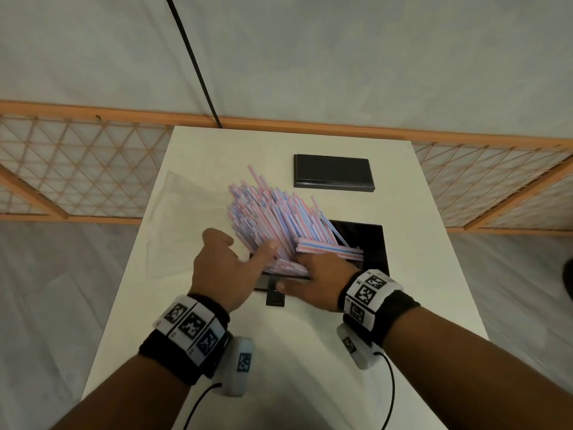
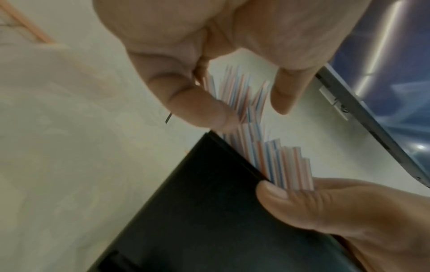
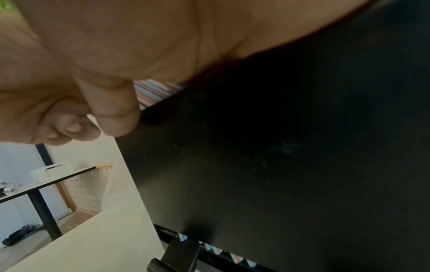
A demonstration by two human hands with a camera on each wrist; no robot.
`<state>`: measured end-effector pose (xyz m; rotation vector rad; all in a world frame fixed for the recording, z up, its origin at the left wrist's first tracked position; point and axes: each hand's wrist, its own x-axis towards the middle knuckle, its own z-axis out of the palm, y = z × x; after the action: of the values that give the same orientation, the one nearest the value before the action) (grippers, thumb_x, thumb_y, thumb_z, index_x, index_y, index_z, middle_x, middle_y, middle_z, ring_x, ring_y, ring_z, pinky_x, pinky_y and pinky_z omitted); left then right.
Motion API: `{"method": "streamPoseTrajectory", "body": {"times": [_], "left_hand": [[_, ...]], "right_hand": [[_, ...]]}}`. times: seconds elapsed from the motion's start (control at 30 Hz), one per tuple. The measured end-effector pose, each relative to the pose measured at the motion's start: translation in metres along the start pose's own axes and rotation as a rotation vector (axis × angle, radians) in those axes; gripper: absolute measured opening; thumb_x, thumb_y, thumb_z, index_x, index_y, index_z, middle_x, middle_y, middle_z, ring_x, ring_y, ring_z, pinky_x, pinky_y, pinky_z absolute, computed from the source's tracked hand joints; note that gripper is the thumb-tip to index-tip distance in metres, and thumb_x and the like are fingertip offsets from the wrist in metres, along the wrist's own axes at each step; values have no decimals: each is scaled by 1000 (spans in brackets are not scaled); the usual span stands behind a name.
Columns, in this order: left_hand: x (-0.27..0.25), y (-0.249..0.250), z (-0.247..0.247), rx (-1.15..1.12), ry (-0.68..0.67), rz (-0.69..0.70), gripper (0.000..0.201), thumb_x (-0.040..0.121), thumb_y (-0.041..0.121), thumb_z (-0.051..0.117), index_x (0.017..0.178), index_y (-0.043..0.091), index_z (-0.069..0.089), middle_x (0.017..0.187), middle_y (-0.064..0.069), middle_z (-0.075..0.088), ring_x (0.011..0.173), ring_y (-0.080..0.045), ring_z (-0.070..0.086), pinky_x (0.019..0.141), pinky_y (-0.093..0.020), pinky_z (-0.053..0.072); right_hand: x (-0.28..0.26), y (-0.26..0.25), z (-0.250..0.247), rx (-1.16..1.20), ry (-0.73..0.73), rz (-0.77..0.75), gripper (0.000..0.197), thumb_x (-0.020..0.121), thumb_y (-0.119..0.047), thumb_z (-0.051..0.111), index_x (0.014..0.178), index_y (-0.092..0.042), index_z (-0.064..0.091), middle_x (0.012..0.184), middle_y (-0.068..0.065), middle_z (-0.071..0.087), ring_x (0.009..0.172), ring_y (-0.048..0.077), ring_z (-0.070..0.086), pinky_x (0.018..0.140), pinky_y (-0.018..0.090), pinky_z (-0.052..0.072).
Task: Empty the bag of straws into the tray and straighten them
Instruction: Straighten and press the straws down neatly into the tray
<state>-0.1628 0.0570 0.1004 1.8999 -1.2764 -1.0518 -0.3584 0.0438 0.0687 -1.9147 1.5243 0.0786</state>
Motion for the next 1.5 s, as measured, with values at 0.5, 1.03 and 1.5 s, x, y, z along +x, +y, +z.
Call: {"method": "streamPoseTrajectory", "body": {"times": [0.5,1.03,1.5], "left_hand": [[-3,22,18,-301,-71,-94,54,100,42,50,73,0,72,52,-20,66,40,-31,61,47,-39,56],[5,-3,11,-60,-30,38,56,93,70,39,83,16,50,69,-5,57,61,-30,61,59,-37,51],[2,-4,32,-456,-139,-48,82,85,81,33,146,28,45,146,11,48,135,-7,45,117,-31,29]], "right_hand": [[-5,2,0,99,239,-143,59,74,-76,43,97,-24,57,96,-2,60,91,21,59,79,39,52],[-34,22,-3,-36,177,-22,36,80,-57,60,93,-23,63,86,-4,60,83,19,58,76,32,49],[-18,-1,0,-95,53,64,69,78,-71,50,139,-38,45,134,-7,58,123,22,54,100,42,49]]}}
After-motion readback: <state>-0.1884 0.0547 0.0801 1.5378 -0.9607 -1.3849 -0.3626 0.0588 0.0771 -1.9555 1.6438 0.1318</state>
